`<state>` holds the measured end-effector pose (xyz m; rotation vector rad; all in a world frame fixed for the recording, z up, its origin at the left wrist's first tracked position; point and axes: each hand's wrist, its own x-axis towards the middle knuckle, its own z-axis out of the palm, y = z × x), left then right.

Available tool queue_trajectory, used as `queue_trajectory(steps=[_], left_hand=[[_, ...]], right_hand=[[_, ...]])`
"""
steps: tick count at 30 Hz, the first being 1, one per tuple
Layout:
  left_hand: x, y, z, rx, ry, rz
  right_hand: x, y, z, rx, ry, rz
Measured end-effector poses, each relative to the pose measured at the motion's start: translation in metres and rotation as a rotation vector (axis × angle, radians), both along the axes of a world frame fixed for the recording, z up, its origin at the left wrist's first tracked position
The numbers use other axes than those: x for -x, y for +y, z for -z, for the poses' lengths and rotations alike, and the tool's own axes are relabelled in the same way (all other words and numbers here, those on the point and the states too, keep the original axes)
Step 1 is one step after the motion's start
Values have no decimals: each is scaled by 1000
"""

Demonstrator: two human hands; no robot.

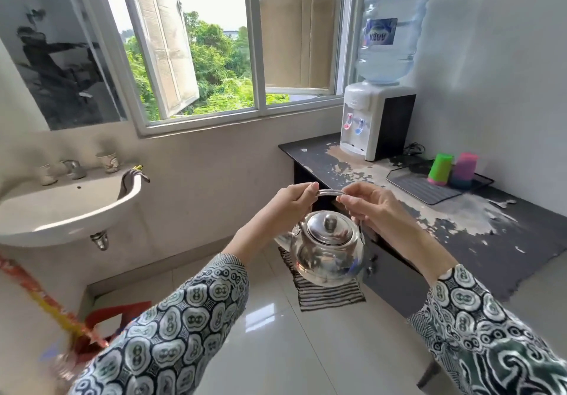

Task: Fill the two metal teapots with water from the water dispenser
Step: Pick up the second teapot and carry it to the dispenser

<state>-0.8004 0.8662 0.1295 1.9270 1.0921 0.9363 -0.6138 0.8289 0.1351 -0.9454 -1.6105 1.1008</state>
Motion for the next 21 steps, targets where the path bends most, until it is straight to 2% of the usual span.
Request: queue_trajectory(steps=[10, 21], left_hand=[[20, 201, 6, -45, 137, 60], [-11, 417, 27, -67, 184, 126]], right_hand=[[22, 182, 9, -7, -7, 82], [-13, 391, 23, 14, -98, 129]])
